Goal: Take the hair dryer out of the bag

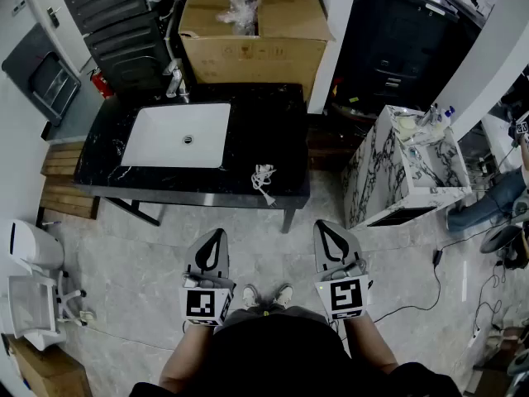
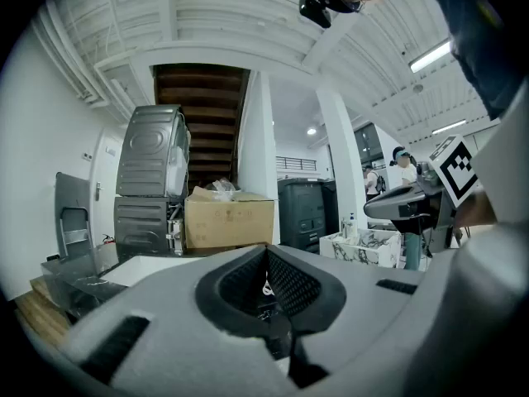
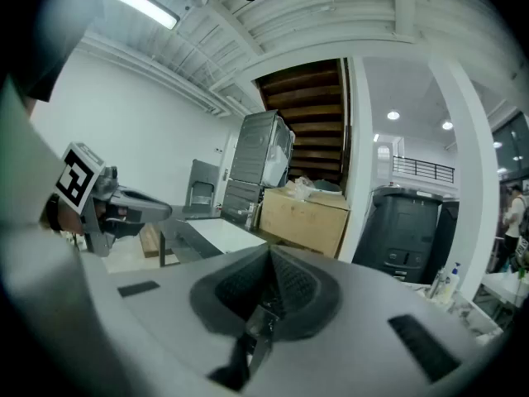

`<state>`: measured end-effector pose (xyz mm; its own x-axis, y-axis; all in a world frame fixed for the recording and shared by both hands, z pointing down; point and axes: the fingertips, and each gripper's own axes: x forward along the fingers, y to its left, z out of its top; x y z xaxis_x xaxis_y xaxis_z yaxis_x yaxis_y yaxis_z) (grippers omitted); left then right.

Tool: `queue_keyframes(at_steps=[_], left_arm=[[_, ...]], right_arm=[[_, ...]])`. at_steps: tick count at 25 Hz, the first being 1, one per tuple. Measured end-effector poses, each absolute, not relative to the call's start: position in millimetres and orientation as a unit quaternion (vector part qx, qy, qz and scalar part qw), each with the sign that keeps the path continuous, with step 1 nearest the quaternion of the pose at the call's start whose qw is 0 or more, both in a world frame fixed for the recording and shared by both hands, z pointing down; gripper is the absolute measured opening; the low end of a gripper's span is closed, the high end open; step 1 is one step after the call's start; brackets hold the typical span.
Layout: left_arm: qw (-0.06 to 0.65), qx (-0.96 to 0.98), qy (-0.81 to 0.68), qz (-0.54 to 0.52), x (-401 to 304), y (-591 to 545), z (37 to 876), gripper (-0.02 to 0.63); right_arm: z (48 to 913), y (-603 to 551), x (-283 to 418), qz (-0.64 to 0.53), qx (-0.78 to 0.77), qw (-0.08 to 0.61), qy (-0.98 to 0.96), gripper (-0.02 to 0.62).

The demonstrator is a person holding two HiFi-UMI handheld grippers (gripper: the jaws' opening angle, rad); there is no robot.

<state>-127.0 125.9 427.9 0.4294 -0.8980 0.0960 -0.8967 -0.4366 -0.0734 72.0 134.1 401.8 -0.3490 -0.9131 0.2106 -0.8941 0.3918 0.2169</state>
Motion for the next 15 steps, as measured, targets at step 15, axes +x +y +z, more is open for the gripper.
queue_keyframes(at_steps=[15], left_arm=[[-0.01,-0.828,0.555,-0.077,-126.6,138.3,448.1,0.02]], right_arm=[[432.2,143.9,77.1,0.001,0.517,0.142,-0.844,0.012]])
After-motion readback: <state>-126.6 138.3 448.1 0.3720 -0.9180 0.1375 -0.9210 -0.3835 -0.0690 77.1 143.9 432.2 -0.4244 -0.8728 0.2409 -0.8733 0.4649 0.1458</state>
